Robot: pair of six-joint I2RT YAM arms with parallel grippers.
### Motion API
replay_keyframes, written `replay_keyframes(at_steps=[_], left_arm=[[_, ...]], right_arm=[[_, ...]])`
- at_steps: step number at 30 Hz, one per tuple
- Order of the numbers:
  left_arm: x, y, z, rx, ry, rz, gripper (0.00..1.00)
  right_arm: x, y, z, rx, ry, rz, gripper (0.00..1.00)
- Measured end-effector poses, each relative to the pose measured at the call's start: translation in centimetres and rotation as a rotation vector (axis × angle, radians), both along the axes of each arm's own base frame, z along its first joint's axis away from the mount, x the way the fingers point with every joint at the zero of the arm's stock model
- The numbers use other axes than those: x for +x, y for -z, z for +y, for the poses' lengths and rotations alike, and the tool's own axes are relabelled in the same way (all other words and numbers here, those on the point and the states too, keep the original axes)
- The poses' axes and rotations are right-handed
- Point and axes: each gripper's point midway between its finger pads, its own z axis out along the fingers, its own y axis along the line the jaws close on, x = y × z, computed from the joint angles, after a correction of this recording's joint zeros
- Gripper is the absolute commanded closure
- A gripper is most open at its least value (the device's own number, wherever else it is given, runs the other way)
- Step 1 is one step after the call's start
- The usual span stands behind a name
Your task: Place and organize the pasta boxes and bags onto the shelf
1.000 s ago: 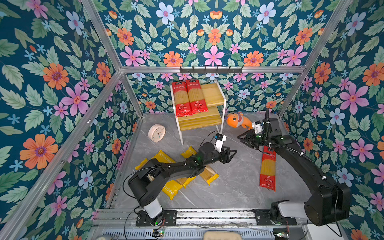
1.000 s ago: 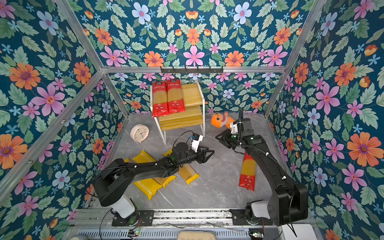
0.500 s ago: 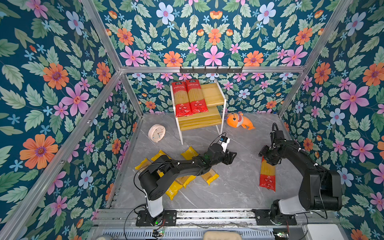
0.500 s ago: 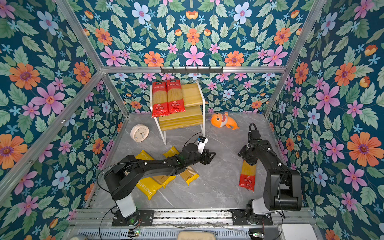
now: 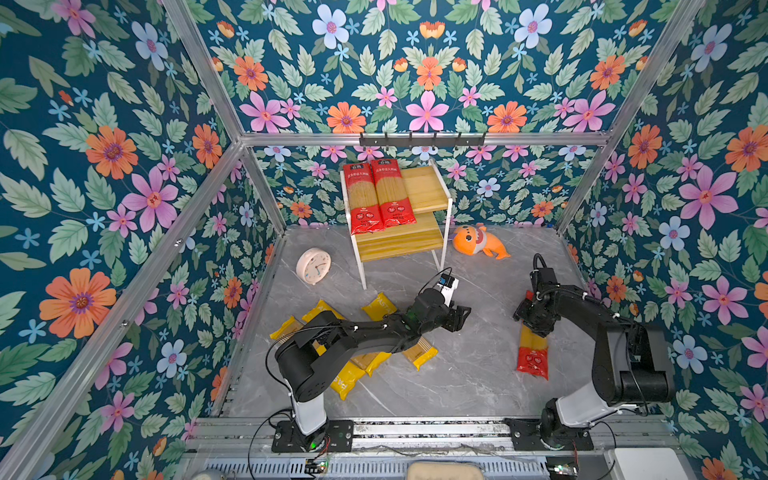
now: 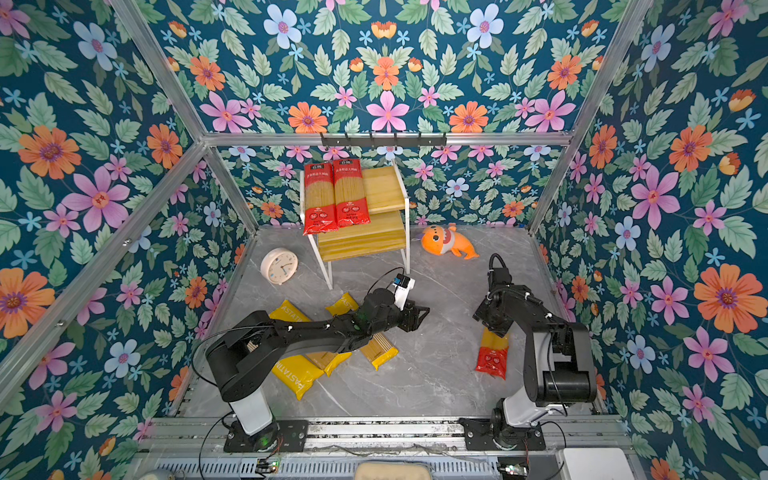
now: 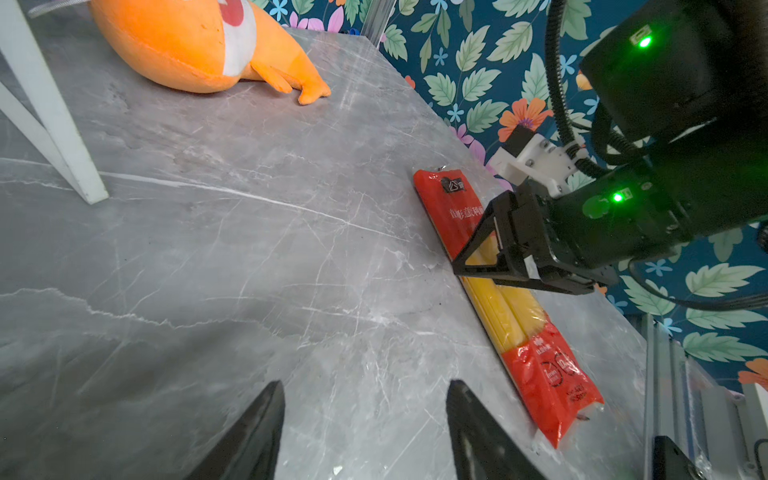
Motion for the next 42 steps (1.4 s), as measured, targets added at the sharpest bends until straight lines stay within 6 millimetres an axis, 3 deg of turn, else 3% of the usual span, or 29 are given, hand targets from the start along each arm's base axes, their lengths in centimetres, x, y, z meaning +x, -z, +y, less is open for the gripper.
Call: replay_keyframes(at_steps=[9, 14, 18, 22, 25, 29, 34, 42], left_arm=[[0.1, 0.1, 0.9, 0.033, -0.021, -0.004, 0.35], [0.7, 0.5, 2.7, 0.070, -0.048, 0.008, 0.35], [1.0, 0.9, 4.1, 0.091, -0.070, 0.025, 0.35], [0.9, 1.1, 4.5, 0.093, -0.067, 0.045, 0.35], [1.0, 1.8, 4.5, 0.085, -0.072, 0.080, 0.36], [1.0, 3.3, 3.7, 0.068, -0.065, 0.152, 0.36], [1.2, 4.5, 2.8, 0.051, -0.076, 0.201, 0.36], [1.1, 4.8, 3.0, 0.048, -0.086, 0.219, 0.36]], right_arm=[[3.0, -0.5, 9.5, 0.112, -0.204, -0.042, 0.40], [4.6, -1.0, 14.7, 0.202, -0.323, -0.063, 0.41], [4.7, -2.3, 17.2, 0.288, -0.399, -0.081, 0.41], [4.9, -5.3, 16.4, 0.387, -0.390, -0.155, 0.41], [5.1, -6.0, 13.1, 0.447, -0.306, -0.201, 0.41], [4.8, -4.5, 9.8, 0.469, -0.229, -0.197, 0.41], [6.6, -3.5, 9.6, 0.455, -0.276, -0.222, 0.45], [9.7, -1.1, 9.5, 0.432, -0.292, -0.217, 0.49]])
